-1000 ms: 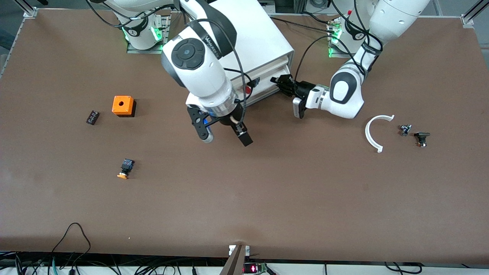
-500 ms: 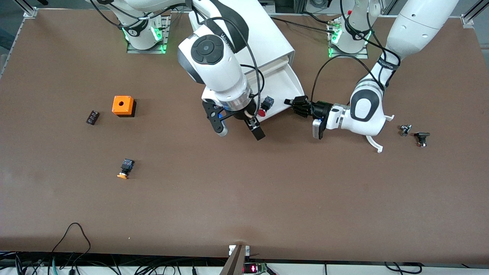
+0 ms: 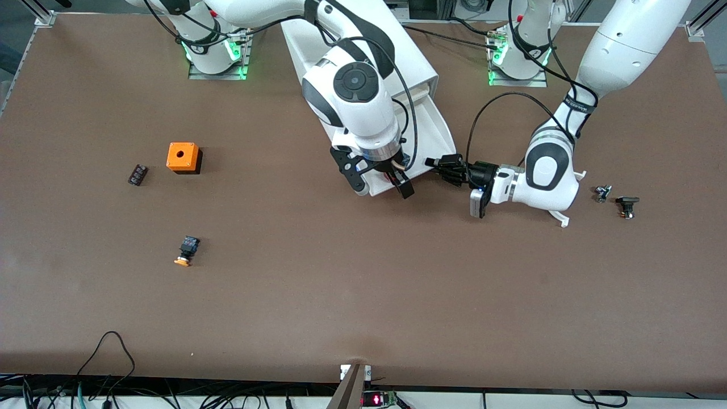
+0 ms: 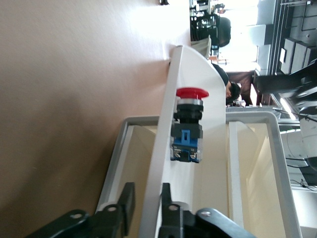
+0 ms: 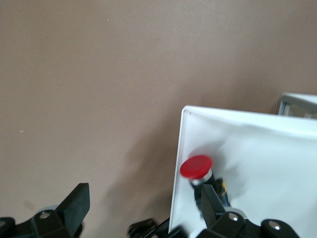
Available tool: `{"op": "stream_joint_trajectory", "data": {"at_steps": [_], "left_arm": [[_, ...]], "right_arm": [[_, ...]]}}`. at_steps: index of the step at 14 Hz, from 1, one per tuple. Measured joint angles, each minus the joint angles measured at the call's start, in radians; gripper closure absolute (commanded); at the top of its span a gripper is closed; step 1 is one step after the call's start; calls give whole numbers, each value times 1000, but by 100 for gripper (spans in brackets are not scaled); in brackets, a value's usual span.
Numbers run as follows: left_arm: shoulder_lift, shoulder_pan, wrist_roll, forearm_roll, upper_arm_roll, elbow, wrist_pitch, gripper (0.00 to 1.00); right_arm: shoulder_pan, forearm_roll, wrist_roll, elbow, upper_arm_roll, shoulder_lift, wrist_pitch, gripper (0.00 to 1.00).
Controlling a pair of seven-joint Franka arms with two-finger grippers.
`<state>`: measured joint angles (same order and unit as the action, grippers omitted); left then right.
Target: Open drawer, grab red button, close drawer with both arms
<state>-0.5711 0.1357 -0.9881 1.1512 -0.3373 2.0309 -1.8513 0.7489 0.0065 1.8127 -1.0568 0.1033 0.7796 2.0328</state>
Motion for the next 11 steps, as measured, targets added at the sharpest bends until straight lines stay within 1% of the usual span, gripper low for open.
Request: {"op": "stream_joint_trajectory", "data": {"at_steps": [2, 4, 7, 8, 10, 11], "left_arm": [[0, 26, 0, -10, 1, -16, 11, 0], [0, 51, 31, -46, 3, -55, 57, 0], [0, 84, 205, -132, 4, -159, 173, 0], [0, 91, 263, -152, 4, -194, 201, 0], [3, 99, 345, -191, 4, -232, 222, 0], [7, 99, 383, -201, 4, -240, 225, 0]], "right_arm": [[22, -31, -31, -19, 0, 21, 0, 0], [46, -34, -37, -30, 0, 40, 0, 0], [78, -34, -38, -33, 0, 52, 0, 1], [87, -34, -38, -33, 0, 51, 0, 7], [99, -34, -38, -33, 0, 49, -17, 33], [101, -34, -38, -33, 0, 49, -26, 48]]}}
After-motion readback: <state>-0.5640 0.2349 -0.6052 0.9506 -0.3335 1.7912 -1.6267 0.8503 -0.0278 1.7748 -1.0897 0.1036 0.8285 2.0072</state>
